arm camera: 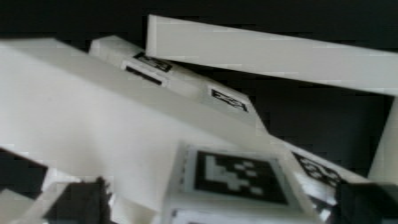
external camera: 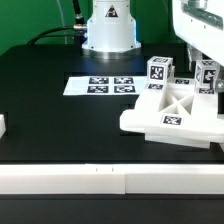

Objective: Assemble chair

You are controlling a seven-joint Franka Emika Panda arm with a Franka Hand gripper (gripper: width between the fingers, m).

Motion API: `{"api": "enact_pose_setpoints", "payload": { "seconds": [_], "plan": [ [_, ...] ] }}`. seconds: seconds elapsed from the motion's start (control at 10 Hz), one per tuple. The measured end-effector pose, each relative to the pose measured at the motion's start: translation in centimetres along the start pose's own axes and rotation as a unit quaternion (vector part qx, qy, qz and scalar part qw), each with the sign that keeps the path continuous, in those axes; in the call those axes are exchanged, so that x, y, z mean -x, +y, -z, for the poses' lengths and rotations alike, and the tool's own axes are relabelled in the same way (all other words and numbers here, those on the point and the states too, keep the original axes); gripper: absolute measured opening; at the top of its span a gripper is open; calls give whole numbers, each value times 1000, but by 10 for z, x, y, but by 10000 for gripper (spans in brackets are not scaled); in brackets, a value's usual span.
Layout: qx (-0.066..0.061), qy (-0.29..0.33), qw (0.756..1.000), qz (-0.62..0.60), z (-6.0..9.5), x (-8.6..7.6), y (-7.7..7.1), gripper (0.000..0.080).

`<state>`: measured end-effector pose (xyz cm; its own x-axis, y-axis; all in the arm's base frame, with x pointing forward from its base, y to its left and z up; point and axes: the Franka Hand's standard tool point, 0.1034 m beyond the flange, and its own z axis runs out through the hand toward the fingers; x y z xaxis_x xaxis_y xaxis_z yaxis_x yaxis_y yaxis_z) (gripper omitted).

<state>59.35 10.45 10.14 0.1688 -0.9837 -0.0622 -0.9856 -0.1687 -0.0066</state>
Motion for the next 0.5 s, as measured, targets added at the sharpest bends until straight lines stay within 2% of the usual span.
{"api": "enact_pose_setpoints", "payload": {
  "seconds": [0.3,0.4,0.5],
  "plan": [
    [4,2,992,123,0,-1,1,648],
    [17,6,982,188,1,0,2,648],
    [18,8,971,238,2,1,1,648]
  ]
}}
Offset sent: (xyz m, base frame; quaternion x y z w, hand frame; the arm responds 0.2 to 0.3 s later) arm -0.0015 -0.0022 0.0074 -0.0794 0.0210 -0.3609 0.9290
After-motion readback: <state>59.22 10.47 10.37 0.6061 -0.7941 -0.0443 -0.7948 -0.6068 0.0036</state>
